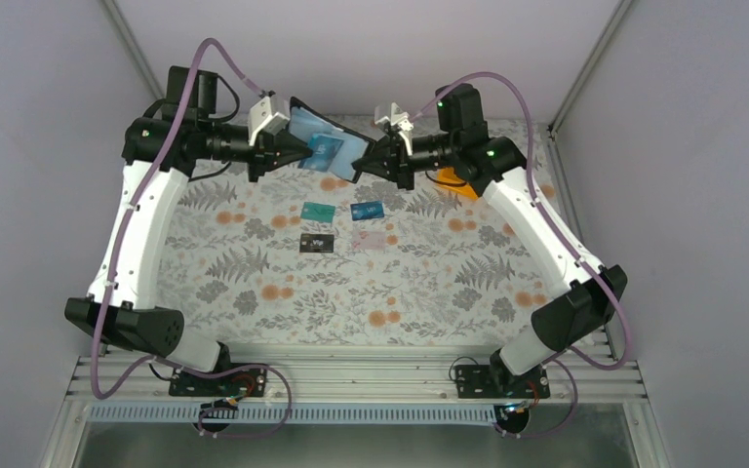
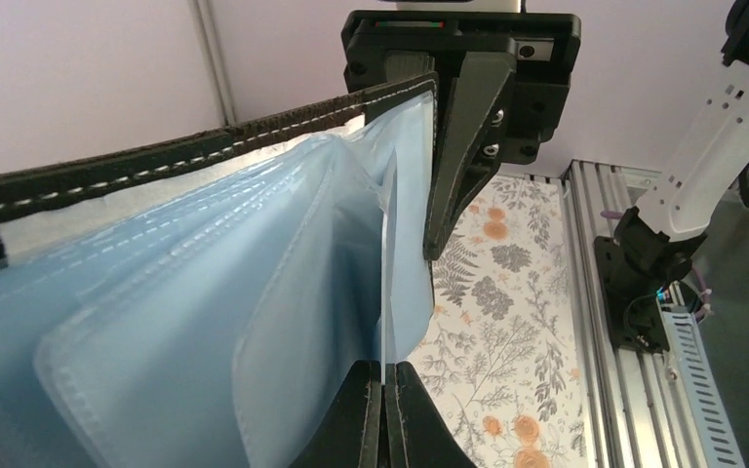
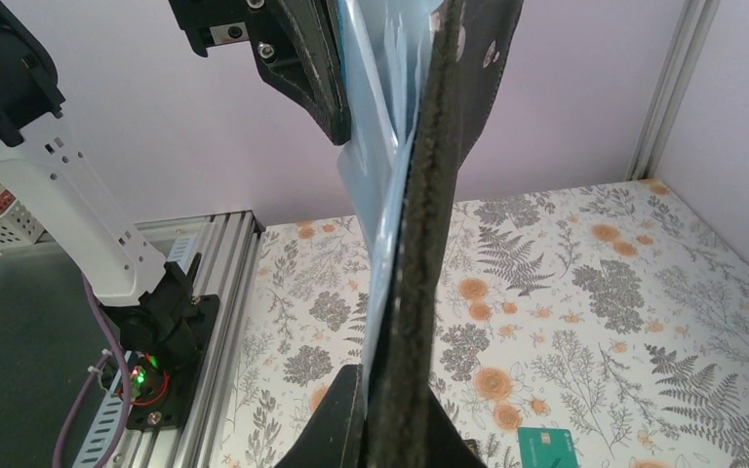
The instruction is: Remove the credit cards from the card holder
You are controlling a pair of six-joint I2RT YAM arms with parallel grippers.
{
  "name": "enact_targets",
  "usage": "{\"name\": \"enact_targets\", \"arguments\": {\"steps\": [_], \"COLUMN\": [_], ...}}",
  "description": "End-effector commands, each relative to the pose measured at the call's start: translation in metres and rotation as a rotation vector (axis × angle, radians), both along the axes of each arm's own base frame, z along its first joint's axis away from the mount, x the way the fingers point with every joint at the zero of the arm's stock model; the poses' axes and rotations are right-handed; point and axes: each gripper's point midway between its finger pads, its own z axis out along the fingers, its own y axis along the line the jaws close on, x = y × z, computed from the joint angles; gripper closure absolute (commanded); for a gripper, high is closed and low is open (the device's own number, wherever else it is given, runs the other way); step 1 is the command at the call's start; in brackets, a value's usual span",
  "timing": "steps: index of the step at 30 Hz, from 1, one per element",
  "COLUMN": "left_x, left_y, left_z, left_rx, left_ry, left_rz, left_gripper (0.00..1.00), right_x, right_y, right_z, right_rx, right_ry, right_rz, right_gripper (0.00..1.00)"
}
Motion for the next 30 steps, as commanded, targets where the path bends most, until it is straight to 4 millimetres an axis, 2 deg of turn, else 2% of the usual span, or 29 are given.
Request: {"name": "enact_targets", "arguments": {"steps": [1, 6, 12, 16, 20, 24, 28, 30], "left_x": [0.001, 0.004, -0.008, 0.002, 0.004, 0.004, -0.001, -0.005], "left_y": [0.010, 0.027, 0.014, 0.012, 0.005, -0.005, -0.012, -0.012], "left_z": [0.008, 0.019, 0.019, 0.015, 0.016, 0.009, 0.013, 0.015], "left_rx": [0.032, 0.056, -0.049, -0.058, -0.116, -0.133, -0.156, -0.164], "left_ry": [-0.053, -0.114, -0.025, 0.010, 0.066, 0.113, 0.122, 0.117], "left_rz": [0.037, 0.098, -0.018, -0.022, -0.063, -0.100, -0.142, -0.157], "left_gripper": [0.98, 0.98, 0.98, 0.98, 0.98, 0.98, 0.98, 0.98], "right_x": [-0.009, 0.009, 0.005, 0.001, -0.004, -0.013, -0.007, 0.002], "right_y": [-0.009, -0.020, -0.015, -0.008, -0.003, 0.009, 0.018, 0.019], "right_z": [0.025, 0.018, 0.021, 0.018, 0.026, 0.032, 0.031, 0.029], "right_rx": [0.040, 0.045, 0.063, 0.053, 0.085, 0.123, 0.131, 0.129], "right_ry": [-0.069, -0.044, -0.021, -0.013, -0.007, -0.009, -0.008, -0.002], "right_rz": [0.005, -0.040, -0.004, 0.021, 0.041, 0.096, 0.085, 0.044], "right_gripper": [0.96, 0.96, 0.96, 0.96, 0.84, 0.70, 0.62, 0.53]}}
